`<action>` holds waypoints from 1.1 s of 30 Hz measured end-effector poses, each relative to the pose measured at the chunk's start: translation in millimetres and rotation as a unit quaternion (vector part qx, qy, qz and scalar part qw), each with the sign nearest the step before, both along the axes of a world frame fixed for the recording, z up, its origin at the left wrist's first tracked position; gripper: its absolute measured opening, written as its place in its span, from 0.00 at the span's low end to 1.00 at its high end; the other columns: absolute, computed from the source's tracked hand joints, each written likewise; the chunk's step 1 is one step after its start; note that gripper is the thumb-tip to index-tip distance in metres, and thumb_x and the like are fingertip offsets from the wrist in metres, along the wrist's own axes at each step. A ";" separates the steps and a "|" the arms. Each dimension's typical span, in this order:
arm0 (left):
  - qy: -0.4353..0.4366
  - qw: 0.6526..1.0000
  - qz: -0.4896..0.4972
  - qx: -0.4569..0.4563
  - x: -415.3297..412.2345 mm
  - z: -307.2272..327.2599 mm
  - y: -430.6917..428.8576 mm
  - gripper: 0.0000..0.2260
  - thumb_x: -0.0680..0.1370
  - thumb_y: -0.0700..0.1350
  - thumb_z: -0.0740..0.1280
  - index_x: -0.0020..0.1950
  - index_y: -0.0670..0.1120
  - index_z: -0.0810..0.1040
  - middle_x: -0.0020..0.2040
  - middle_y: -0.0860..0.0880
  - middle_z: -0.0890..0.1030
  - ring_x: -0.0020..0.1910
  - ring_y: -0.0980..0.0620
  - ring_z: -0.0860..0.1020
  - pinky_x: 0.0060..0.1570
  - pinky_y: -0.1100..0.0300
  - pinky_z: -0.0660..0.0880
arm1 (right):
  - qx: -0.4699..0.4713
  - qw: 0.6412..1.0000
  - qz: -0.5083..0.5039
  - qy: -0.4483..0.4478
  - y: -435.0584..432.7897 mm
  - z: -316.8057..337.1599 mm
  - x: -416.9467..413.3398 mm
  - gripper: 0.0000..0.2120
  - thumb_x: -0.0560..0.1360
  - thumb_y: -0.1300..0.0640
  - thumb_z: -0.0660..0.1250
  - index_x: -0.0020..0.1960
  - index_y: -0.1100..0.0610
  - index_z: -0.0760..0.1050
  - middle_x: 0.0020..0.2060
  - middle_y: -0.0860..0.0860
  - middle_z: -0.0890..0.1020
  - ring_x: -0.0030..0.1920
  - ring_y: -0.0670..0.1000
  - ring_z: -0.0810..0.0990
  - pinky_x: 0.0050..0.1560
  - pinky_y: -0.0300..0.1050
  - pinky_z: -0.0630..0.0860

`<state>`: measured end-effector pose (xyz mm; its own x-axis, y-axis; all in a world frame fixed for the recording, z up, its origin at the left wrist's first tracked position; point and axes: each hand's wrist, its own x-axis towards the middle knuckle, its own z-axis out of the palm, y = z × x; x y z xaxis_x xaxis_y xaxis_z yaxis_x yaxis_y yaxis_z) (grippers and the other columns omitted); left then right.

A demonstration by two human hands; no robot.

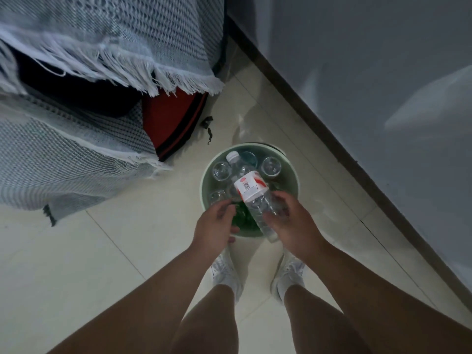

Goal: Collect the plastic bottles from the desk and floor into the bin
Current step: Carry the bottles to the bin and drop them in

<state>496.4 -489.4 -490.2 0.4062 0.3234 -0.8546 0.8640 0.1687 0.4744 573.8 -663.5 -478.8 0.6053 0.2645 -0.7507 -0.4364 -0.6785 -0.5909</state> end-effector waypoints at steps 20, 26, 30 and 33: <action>0.039 0.989 -0.104 -0.100 3.1 -24.2 -31.1 0.22 0.82 0.52 0.65 0.76 0.53 0.71 0.62 0.53 0.81 0.48 0.49 0.83 0.36 0.55 0.82 | -0.174 0.963 0.192 -0.077 20.5 -39.9 27.0 0.19 0.81 0.48 0.65 0.70 0.51 0.71 0.57 0.57 0.84 0.56 0.61 0.83 0.56 0.51 0.79; 0.070 0.994 -0.045 -0.071 3.1 -5.0 -23.7 0.13 0.82 0.51 0.63 0.64 0.51 0.80 0.57 0.47 0.83 0.47 0.45 0.84 0.44 0.50 0.82 | -0.170 0.962 0.199 -0.081 14.3 -15.6 29.3 0.20 0.80 0.47 0.66 0.68 0.56 0.74 0.53 0.59 0.84 0.53 0.60 0.83 0.54 0.49 0.80; 0.068 0.996 -0.006 -0.059 1.6 29.4 -7.5 0.07 0.83 0.49 0.63 0.57 0.52 0.80 0.57 0.47 0.84 0.45 0.46 0.83 0.40 0.53 0.79 | -0.185 0.964 0.183 -0.060 3.6 9.1 27.6 0.18 0.81 0.47 0.63 0.63 0.59 0.78 0.54 0.60 0.83 0.55 0.61 0.82 0.56 0.50 0.79; 0.069 0.997 0.006 -0.042 0.3 66.7 5.6 0.09 0.82 0.46 0.65 0.60 0.49 0.81 0.54 0.46 0.84 0.42 0.47 0.82 0.37 0.55 0.77 | -0.171 0.976 0.136 -0.006 -5.8 39.3 21.7 0.16 0.82 0.48 0.61 0.60 0.57 0.79 0.54 0.57 0.84 0.54 0.59 0.81 0.54 0.50 0.77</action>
